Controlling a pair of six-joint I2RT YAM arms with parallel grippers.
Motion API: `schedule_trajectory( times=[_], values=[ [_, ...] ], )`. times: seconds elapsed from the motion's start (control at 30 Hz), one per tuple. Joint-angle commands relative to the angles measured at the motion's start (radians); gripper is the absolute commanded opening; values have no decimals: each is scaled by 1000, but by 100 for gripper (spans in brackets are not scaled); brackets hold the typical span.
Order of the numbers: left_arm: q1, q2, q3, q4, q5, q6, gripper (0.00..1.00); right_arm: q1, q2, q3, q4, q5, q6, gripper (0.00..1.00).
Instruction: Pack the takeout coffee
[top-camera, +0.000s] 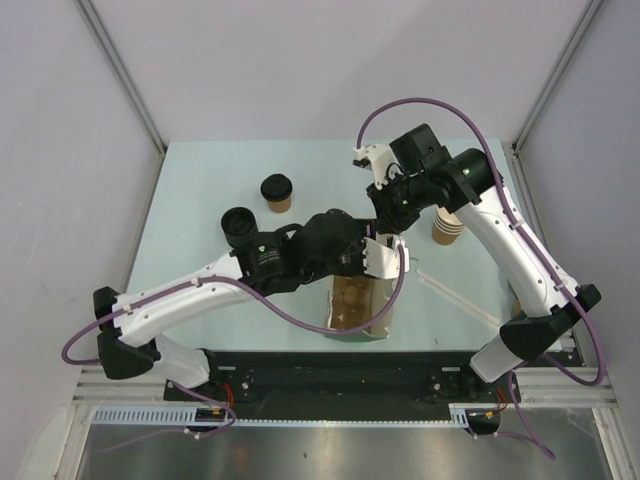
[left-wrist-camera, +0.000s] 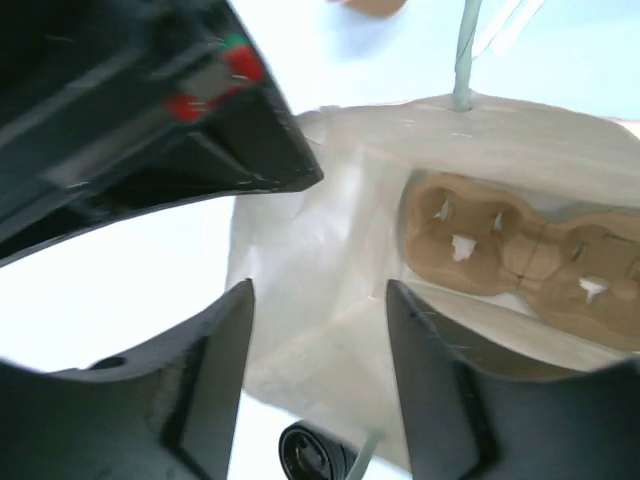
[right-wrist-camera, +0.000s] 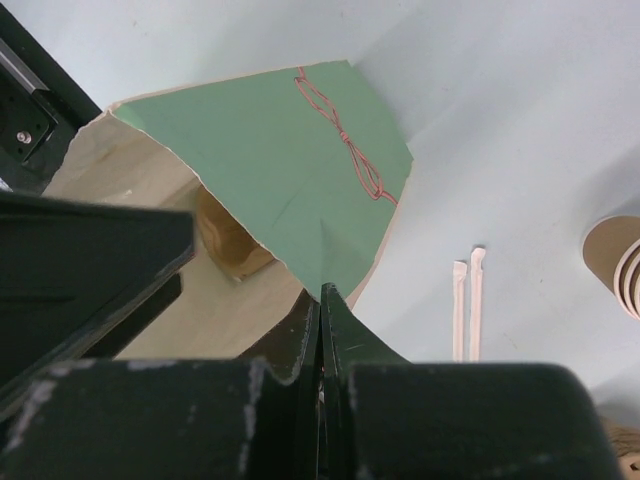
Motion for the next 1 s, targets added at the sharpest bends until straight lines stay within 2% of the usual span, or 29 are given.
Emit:
schedule_trajectory(
  times=[0.0, 0.13, 0.3, 0.43, 0.53, 0.63, 0.67, 0.73, 0.77, 0.93, 0.97],
  values=[
    [4, -77, 84, -26, 92, -29, 63, -8, -2, 43, -1, -20, -3, 0],
    [2, -95, 133, -101, 172, -42, 66, -8, -3, 38, -2, -22, -1, 0],
    [4, -172, 130, -103, 321, -48, 69, -10, -6, 32, -2, -17, -3, 0],
    [7, -221, 145, -82, 418, -120, 71, -10, -17, 22, 1, -6, -1, 0],
    [65, -247, 207, -53, 528, -221, 74, -6, -25, 15, 4, 4, -4, 0],
    [175, -243, 302, -40, 582, -317, 75, 4, -42, 0, 7, 18, -9, 0],
    [253, -243, 314, -34, 591, -341, 75, 9, -52, -4, 8, 23, -11, 0],
    [339, -247, 328, -31, 625, -406, 76, 29, -65, -14, 16, 53, -15, 0],
    [423, -255, 320, -16, 636, -426, 76, 33, -78, -12, 18, 66, -14, 0],
    [561, -351, 200, 43, 570, -471, 78, 98, -126, 14, 12, 162, -9, 0],
    [587, -368, 135, 52, 548, -468, 78, 110, -131, 15, 9, 177, -6, 0]
  ],
)
